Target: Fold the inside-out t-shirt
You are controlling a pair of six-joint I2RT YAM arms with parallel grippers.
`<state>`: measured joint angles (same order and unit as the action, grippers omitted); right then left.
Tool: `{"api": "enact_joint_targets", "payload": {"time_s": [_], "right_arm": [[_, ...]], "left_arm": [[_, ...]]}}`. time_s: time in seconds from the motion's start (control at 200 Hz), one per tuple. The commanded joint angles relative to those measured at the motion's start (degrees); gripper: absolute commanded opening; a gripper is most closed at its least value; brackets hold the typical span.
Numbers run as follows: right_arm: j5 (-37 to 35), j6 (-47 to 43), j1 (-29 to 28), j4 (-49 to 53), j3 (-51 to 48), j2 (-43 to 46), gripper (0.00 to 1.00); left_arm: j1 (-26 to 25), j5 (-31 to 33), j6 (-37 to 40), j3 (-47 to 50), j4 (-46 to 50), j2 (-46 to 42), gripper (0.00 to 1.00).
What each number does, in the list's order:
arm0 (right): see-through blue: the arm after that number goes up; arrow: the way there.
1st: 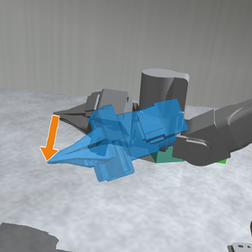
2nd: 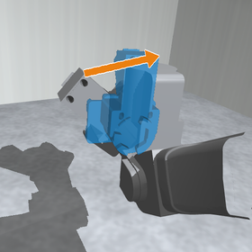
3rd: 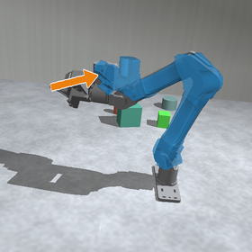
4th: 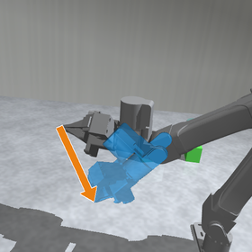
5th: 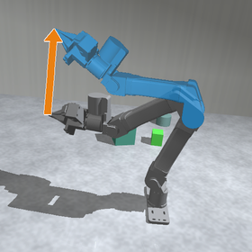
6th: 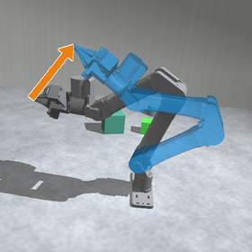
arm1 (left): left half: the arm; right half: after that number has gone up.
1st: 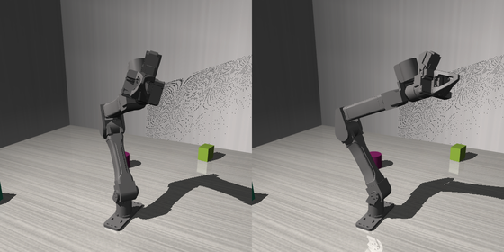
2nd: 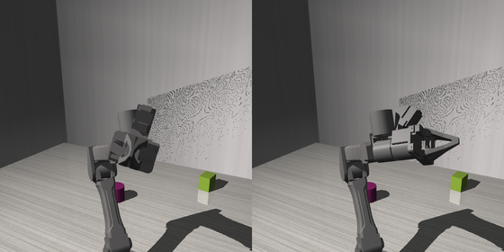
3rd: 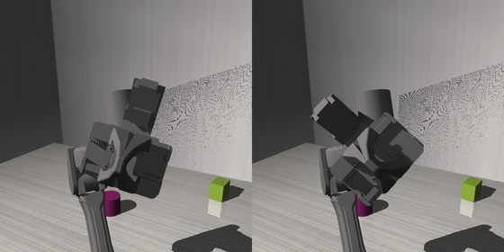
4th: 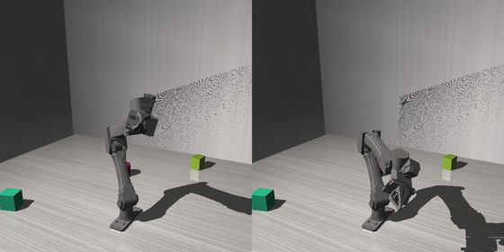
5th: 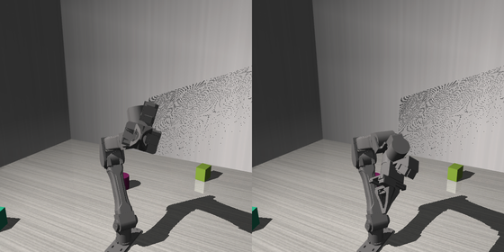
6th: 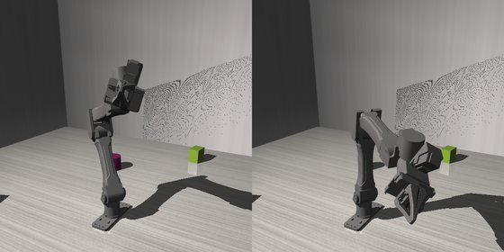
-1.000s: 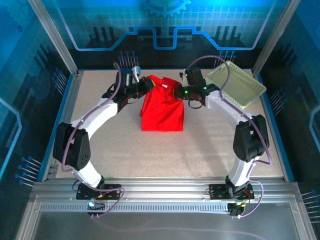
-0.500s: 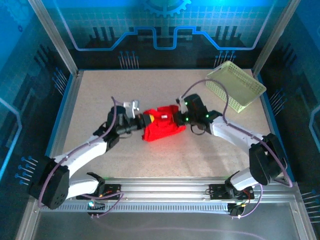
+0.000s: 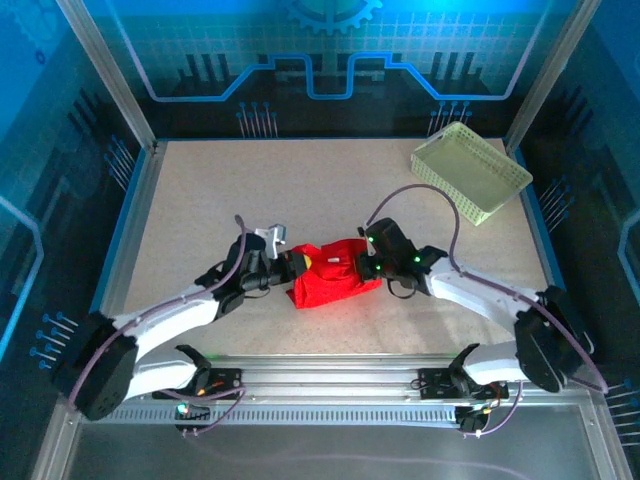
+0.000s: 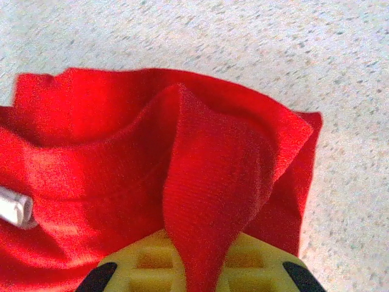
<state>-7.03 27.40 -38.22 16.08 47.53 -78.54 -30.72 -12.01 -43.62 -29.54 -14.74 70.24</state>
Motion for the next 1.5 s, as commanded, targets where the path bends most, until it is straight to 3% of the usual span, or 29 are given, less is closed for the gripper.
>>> {"api": "enact_joint_targets", "payload": {"time_s": [0.0,0.175,0.22,0.27,0.37,0.465,0.535,0.595,0.765,0.975,1.151,1.321,1.496], "right_arm": [[-2.35,1.61,2.24,0.29,5.43,-5.13,0.00],[-4.48,1.79,4.17,0.67,10.30,-13.76,0.04],[-4.27,1.79,4.69,0.63,11.02,-15.58,0.12],[-4.78,1.98,5.10,1.13,11.74,-17.33,0.21],[-5.38,1.29,5.52,1.72,12.36,-17.81,0.51],[-6.46,0.01,5.94,3.11,12.68,-15.63,0.66],[-6.54,-1.23,6.59,4.41,13.10,-13.63,0.68],[-6.36,-2.19,6.99,5.33,13.16,-11.56,0.69],[-2.36,-4.52,6.12,5.69,11.46,-4.19,0.68],[7.64,-0.29,3.23,0.78,8.04,-3.42,0.62],[6.71,4.93,5.21,-4.30,3.50,-10.52,0.59],[7.42,6.02,9.22,-7.10,-0.63,-13.54,0.57],[7.24,4.05,9.83,-2.71,-1.38,-6.65,0.63]], "left_arm": [[2.49,3.77,-0.72,-4.91,2.41,6.04,0.00],[2.71,9.33,-1.75,-11.27,11.87,15.62,0.00],[2.68,9.47,-2.37,-12.52,12.98,17.96,0.03],[2.69,10.39,-2.94,-14.69,16.65,20.20,0.19],[2.70,12.88,-3.87,-16.55,21.62,21.51,0.35],[2.67,17.97,-5.09,-16.69,26.51,17.87,0.43],[2.62,22.55,-5.51,-16.52,30.30,13.49,0.46],[2.59,24.96,-5.12,-17.10,33.24,10.15,0.55],[-1.61,29.48,-4.09,-19.80,39.27,4.04,0.61],[-8.38,21.19,-9.53,-13.54,23.34,5.17,0.59],[-8.59,17.06,-14.59,-7.16,12.19,13.11,0.56],[-8.26,17.92,-16.32,-1.56,9.84,15.45,0.55],[-8.49,19.45,-15.13,-0.40,16.03,8.16,0.58]]}}
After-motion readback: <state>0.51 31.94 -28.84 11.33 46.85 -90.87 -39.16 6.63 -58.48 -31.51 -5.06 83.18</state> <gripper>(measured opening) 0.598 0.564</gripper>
